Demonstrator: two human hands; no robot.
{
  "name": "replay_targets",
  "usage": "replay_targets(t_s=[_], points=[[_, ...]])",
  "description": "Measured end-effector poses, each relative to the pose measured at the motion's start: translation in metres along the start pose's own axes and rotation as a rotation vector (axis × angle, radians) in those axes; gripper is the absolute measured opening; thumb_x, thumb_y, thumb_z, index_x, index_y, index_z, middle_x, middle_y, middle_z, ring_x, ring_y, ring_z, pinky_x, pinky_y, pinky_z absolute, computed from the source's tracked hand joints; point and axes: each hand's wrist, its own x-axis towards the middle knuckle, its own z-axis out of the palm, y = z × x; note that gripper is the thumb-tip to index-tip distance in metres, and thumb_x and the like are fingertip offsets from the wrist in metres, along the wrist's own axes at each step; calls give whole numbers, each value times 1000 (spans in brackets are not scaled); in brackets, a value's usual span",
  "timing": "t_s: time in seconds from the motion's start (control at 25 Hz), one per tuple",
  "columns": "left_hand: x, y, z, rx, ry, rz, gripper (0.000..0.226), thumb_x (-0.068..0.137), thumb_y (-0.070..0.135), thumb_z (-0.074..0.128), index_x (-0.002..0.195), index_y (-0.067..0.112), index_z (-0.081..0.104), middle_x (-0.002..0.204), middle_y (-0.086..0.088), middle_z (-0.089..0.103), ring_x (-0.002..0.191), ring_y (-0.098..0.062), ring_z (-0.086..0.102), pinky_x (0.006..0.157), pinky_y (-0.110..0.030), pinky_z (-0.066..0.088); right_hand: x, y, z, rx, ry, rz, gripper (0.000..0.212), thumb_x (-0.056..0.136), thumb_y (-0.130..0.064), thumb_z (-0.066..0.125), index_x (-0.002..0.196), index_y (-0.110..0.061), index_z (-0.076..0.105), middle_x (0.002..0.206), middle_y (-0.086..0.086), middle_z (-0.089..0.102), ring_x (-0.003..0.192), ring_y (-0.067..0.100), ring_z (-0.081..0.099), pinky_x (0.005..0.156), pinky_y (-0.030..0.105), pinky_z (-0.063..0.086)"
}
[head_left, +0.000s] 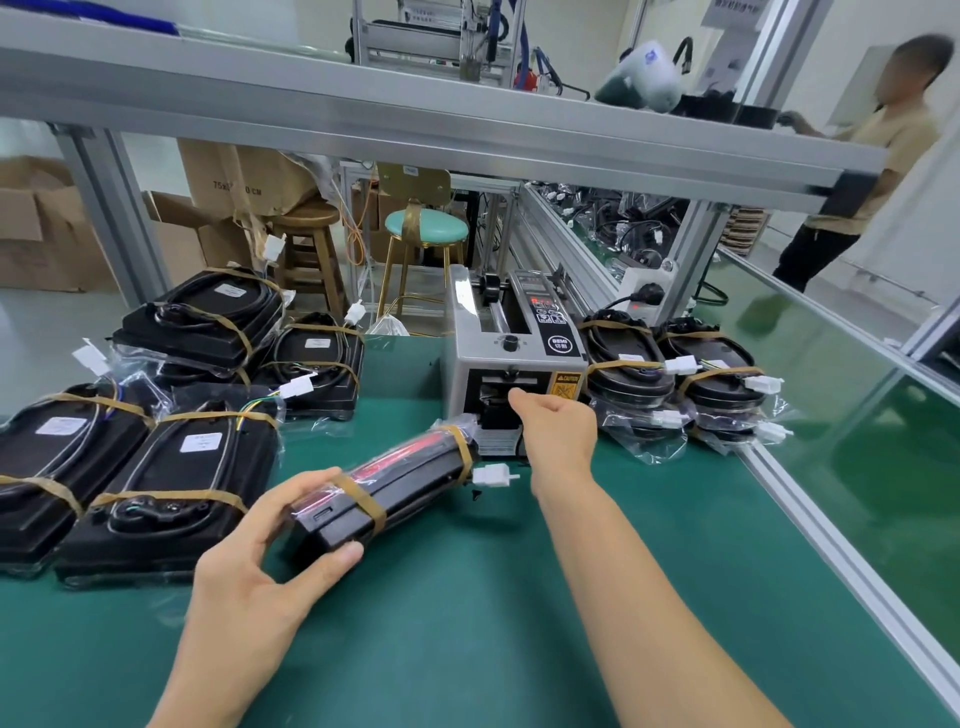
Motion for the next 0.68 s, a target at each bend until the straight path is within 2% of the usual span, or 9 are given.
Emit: replay_targets(t_s=[0.2, 0.32, 0.4, 0.44, 0.48, 0.52, 0.56, 0.6, 0.68], points=[[-4, 4, 1, 44, -10, -16, 64, 60, 24, 89, 117, 37, 62, 115, 15, 67, 107, -2, 62, 94, -8, 40, 7, -1, 14, 127, 110, 98, 19, 78, -16, 77, 66, -22, 64, 75, -4, 65, 83, 21, 64, 75, 31, 49], [-4, 10, 1, 46, 5, -28, 60, 59, 26, 83, 115, 38, 62, 115, 16, 67, 106, -1, 62, 93, -7, 40, 1, -9, 18, 246, 147, 202, 13, 80, -11, 74, 71, -13, 64, 70, 1, 59, 62, 17, 54, 60, 27, 47], [-6, 15, 3, 49, 23, -32, 63, 59, 22, 88, 114, 38, 63, 113, 18, 67, 105, 0, 62, 91, -6, 40, -15, -16, 8, 320, 44, 265, 16, 81, -12, 71, 71, -13, 59, 66, 1, 53, 48, 11, 45, 45, 22, 38], [-7, 19, 6, 50, 39, -35, 63, 60, 18, 89, 113, 39, 63, 112, 18, 68, 105, 0, 62, 90, -5, 40, -28, -18, 1, 324, -76, 223, 14, 82, -15, 71, 71, -14, 61, 66, -1, 54, 47, 9, 47, 46, 21, 37], [-7, 22, 11, 54, 56, -34, 62, 61, 12, 88, 112, 39, 64, 111, 17, 68, 105, 0, 62, 90, -6, 40, -44, -18, -8, 269, -240, 122, 11, 81, -20, 71, 71, -17, 68, 73, -4, 60, 55, 6, 55, 54, 20, 39], [-8, 25, 16, 65, 75, -31, 62, 62, 8, 86, 111, 38, 64, 111, 16, 68, 105, -1, 62, 91, -8, 41, -63, -17, -14, 185, -431, 0, 9, 78, -25, 72, 71, -20, 73, 88, -10, 67, 74, -2, 62, 67, 20, 41], [-10, 28, 20, 80, 91, -33, 61, 62, 7, 86, 111, 36, 65, 111, 14, 68, 105, -3, 63, 91, -10, 42, -84, -15, -18, 105, -604, -99, 7, 73, -30, 73, 71, -24, 76, 110, -18, 65, 98, -12, 58, 79, 18, 39], [-12, 31, 24, 92, 106, -41, 61, 62, 8, 86, 112, 35, 65, 111, 14, 68, 105, -4, 63, 91, -11, 42, -101, -12, -22, 32, -701, -172, 7, 70, -33, 74, 71, -26, 76, 127, -23, 56, 115, -18, 46, 89, 16, 36], [-14, 38, 29, 107, 137, -64, 59, 63, 10, 85, 112, 35, 65, 110, 16, 67, 104, -2, 62, 89, -11, 42, -118, -3, -24, -31, -693, -250, 3, 71, -32, 77, 70, -29, 76, 141, -28, 41, 132, -15, 30, 105, 24, 28]])
